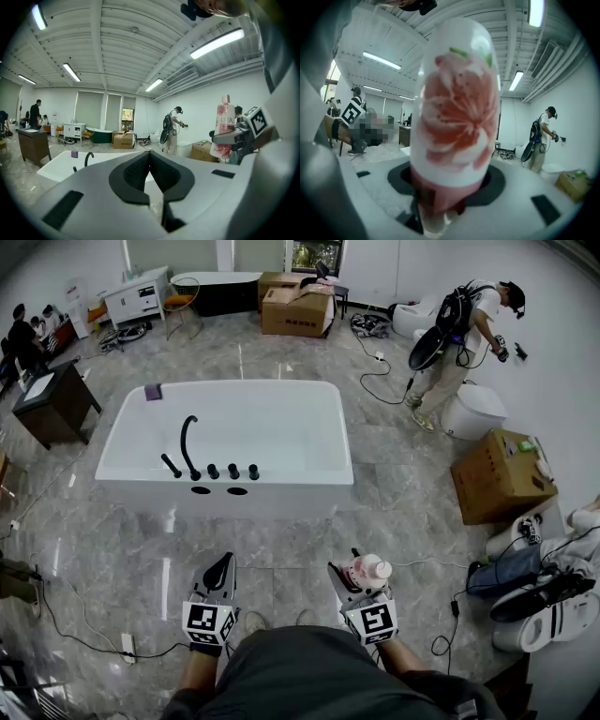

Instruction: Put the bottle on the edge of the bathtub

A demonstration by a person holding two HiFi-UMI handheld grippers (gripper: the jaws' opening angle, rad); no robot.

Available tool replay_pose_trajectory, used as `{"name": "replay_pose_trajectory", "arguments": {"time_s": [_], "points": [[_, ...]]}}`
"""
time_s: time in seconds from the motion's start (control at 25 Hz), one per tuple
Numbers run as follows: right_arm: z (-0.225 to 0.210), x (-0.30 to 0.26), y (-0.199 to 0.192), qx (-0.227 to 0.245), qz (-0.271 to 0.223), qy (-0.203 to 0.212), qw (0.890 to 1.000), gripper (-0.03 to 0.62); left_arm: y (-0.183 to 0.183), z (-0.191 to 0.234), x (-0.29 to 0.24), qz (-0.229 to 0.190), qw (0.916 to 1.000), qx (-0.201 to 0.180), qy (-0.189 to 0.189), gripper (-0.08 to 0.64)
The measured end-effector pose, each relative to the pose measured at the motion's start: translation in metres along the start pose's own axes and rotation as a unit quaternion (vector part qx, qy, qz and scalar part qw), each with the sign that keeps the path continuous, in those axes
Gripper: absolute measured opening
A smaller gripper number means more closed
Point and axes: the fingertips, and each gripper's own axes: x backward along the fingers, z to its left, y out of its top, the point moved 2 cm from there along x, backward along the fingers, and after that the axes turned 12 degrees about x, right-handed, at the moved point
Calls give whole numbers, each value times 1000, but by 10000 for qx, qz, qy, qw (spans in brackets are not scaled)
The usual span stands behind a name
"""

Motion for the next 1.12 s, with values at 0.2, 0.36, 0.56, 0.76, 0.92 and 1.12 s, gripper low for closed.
{"name": "replay_pose_trajectory", "arguments": {"time_s": [0.2, 0.36, 0.56, 0.76, 0.92, 1.12], "points": [[0, 0, -1, -27, -23, 19, 10000, 233, -4, 0, 0, 18, 10000, 3, 25, 0], [-5, 3, -7, 44, 5, 33, 10000, 233, -7, -6, -4, 14, 10000, 1, 51, 0], [-10, 4, -8, -29, -69, 143, 9999, 233, -8, -13, -7, 12, 9999, -6, 116, 0], [-13, 1, -15, -5, -114, 326, 9994, 233, -14, -20, -5, -20, 9996, 21, 290, 0], [-19, -12, -26, 50, -108, 506, 9986, 233, -28, -25, -1, 3, 9987, 140, 483, 0], [-22, -39, -26, 79, 12, 630, 9980, 233, -35, -5, 2, 103, 9970, 293, 708, 0]]}}
